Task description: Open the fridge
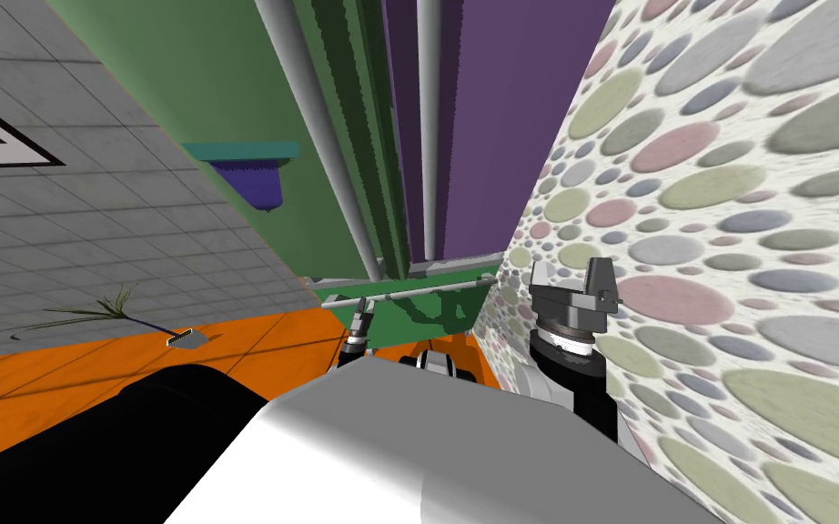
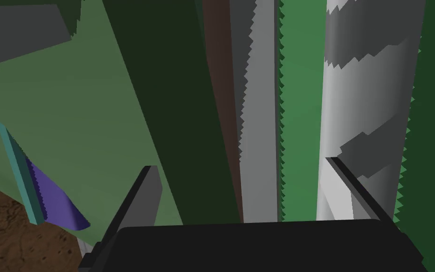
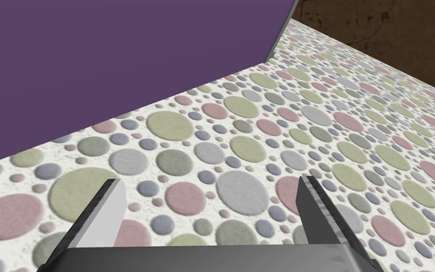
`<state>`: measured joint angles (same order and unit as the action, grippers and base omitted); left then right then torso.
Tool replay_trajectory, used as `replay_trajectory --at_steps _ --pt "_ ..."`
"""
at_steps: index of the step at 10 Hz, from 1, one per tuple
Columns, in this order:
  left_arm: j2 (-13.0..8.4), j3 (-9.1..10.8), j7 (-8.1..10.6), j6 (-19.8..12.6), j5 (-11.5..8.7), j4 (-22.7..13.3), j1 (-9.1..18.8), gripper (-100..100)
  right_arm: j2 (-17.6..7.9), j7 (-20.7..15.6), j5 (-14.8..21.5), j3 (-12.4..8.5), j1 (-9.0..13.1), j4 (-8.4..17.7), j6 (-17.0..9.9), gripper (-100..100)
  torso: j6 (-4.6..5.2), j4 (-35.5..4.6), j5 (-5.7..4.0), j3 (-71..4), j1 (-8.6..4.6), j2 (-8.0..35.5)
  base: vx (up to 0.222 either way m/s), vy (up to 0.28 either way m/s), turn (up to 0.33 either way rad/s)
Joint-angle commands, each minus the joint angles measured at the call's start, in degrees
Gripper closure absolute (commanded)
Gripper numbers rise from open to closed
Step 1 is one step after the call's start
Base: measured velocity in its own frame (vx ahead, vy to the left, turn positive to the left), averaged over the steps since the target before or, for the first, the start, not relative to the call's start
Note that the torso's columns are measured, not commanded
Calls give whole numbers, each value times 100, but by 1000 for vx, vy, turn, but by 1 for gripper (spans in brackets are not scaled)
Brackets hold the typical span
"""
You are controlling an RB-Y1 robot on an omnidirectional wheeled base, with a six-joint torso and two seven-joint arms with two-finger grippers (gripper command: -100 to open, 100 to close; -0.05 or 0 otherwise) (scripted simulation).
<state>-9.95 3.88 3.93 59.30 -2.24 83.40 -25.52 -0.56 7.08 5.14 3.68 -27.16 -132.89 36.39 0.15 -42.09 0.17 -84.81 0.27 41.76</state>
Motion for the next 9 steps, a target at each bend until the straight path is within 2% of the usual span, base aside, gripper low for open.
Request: replay_trajectory --at_steps 1,5,8,9 --pt "43 56 39 160 -45 -325 30 -100 0 0 0 0 0 0 0 0 12 13 11 -16 9 -29 58 -37 33" --pt "308 178 125 563 -145 -950 49 -100 -1 0 0 -1 0 0 0 0 8 35 33 -27 33 -57 84 -21 32" --pt "428 203 142 645 -166 -1076 53 -100 -1 0 0 -1 0 0 0 0 33 21 27 -15 10 -39 54 -16 20" --pt "578 224 158 716 -183 -1184 56 -100 -1 0 0 -1 0 0 0 0 35 21 27 -14 7 -37 37 -11 11"
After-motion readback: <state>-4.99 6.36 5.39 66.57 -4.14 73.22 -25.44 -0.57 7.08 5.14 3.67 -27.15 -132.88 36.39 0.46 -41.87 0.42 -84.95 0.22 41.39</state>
